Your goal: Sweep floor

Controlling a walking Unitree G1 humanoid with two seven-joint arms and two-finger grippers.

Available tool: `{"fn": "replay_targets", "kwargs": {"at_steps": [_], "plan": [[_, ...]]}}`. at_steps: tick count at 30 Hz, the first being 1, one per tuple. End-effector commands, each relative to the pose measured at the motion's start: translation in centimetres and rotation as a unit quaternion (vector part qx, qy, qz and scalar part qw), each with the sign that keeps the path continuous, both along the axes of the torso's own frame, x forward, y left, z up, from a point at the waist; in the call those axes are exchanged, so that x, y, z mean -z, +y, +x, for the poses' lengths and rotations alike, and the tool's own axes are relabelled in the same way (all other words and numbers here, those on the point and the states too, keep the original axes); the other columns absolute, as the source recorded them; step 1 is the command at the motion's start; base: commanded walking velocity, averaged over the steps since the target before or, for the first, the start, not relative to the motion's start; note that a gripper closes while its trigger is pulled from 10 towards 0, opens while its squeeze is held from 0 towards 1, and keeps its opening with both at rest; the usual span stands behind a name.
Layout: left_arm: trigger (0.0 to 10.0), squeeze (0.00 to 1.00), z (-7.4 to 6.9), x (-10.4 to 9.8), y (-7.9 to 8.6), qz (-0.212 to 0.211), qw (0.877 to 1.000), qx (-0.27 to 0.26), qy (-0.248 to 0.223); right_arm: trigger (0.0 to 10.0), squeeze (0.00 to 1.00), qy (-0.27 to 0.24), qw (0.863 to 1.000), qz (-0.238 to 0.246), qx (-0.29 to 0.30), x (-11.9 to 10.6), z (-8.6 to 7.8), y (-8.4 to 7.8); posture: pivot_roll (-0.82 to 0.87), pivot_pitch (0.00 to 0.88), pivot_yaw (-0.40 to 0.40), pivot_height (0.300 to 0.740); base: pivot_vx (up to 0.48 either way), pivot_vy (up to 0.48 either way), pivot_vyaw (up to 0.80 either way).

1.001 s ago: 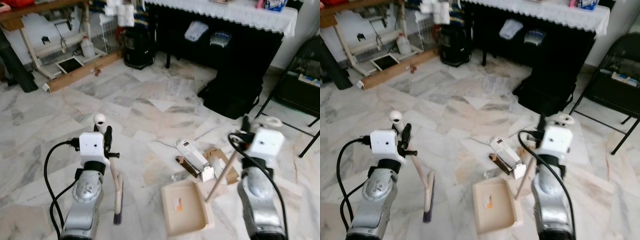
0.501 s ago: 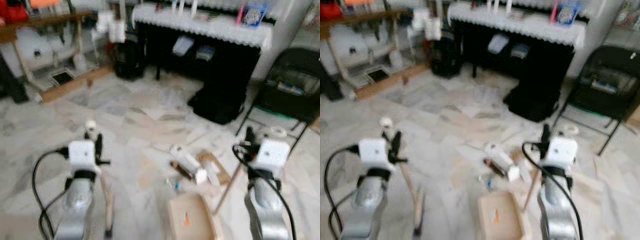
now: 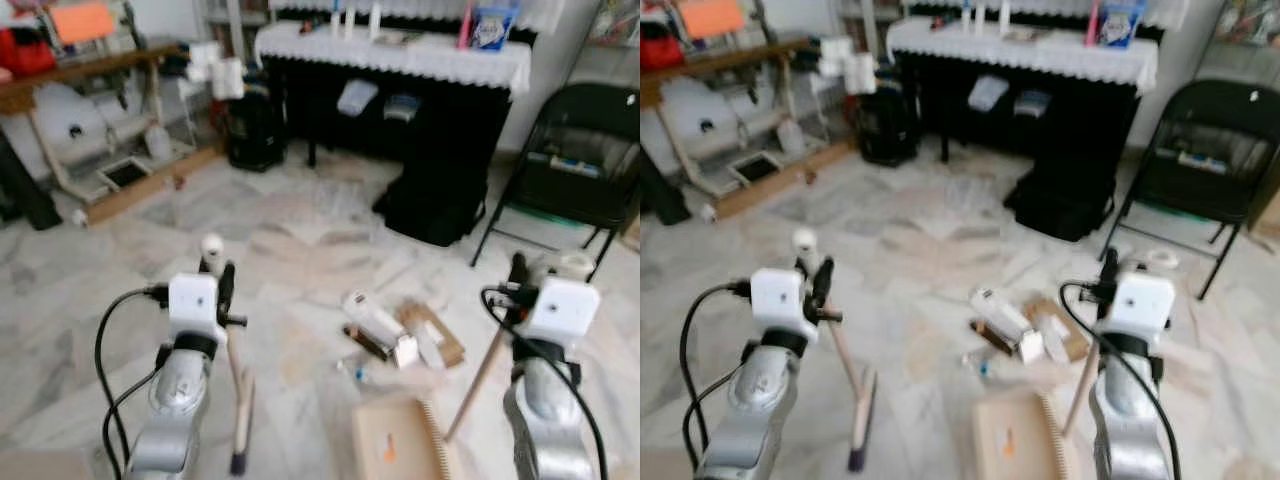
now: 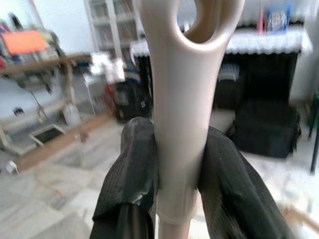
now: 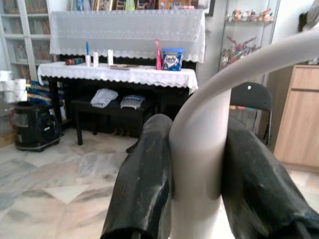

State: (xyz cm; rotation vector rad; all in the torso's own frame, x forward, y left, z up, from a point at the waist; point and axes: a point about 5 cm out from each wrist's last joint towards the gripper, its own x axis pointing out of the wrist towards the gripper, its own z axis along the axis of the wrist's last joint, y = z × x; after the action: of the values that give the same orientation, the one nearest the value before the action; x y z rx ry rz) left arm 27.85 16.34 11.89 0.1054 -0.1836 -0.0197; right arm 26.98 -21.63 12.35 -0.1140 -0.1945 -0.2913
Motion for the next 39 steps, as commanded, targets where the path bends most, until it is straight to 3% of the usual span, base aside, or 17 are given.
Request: {"fn": "replay_targets", "kwargs": {"at_steps": [1, 7, 14, 19, 39], "plan": [[10.0, 0.0, 0.6, -1.4, -1.1, 0.003, 0.999, 0.016, -0.031, 10.0, 0.0, -0.029, 0.999, -0.01, 0.012, -1.5, -0.1, -0.9, -0.01, 0.008, -0.005, 0.74, 0.371, 0.0, 0.0], [10.0, 0.0, 0.9, -1.5, -1.3, 0.0, 0.999, 0.028, -0.031, 10.0, 0.0, -0.035, 0.999, -0.015, 0.031, -1.9, 0.0, -1.7, -0.03, 0.006, 0.01, 0.74, 0.373, 0.0, 0.0], [10.0, 0.0, 1.4, -1.7, -0.6, 0.005, 0.999, 0.02, -0.037, 10.0, 0.0, -0.026, 0.999, -0.01, 0.016, -1.6, 0.3, -0.7, -0.02, 0.013, -0.002, 0.74, 0.372, 0.0, 0.0], [10.0, 0.0, 1.1, -1.5, -1.4, -0.001, 0.999, 0.028, -0.033, 10.0, 0.0, -0.027, 0.999, -0.008, 0.018, -1.6, 0.4, -1.1, -0.02, 0.005, 0.009, 0.74, 0.371, 0.0, 0.0], [10.0, 0.0, 1.5, -1.6, -0.8, 0.005, 0.999, 0.028, -0.037, 10.0, 0.0, -0.006, 1.0, 0.001, 0.008, 0.0, 0.8, -0.1, 0.01, 0.0, 0.003, 0.74, 0.0, 0.0, 0.0]]}}
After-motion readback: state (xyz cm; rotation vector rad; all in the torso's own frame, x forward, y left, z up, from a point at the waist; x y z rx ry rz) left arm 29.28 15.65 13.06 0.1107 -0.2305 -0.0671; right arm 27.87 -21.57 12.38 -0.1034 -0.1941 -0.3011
